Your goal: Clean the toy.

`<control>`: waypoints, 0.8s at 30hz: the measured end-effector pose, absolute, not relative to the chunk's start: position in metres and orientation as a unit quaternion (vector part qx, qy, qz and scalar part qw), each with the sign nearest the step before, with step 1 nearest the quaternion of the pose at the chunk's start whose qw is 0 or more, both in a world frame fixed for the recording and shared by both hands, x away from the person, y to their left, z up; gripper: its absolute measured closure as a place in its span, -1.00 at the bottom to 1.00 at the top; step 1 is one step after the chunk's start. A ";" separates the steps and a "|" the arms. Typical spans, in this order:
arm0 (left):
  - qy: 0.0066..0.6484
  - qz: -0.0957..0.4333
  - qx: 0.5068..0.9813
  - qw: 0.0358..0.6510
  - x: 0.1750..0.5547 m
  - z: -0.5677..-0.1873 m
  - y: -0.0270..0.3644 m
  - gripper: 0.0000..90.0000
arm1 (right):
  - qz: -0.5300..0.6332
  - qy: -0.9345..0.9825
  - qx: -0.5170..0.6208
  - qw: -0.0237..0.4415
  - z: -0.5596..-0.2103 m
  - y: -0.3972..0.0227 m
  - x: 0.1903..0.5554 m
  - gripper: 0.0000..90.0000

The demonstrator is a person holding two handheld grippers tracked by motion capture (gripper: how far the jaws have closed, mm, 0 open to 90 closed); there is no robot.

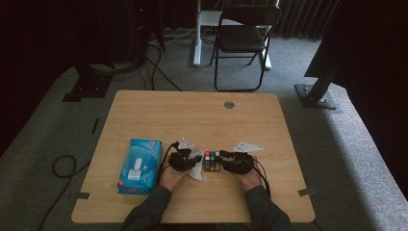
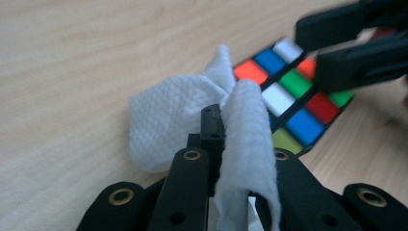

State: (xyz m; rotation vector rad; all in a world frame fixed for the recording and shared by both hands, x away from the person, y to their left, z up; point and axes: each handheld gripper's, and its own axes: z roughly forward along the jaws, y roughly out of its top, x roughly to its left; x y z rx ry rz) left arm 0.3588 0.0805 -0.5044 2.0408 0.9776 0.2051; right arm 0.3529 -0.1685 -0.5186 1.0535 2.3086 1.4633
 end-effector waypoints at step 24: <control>0.397 0.041 0.796 0.455 0.359 -0.503 0.078 0.75 | 0.498 0.783 0.358 0.105 -0.519 -0.169 0.353 0.33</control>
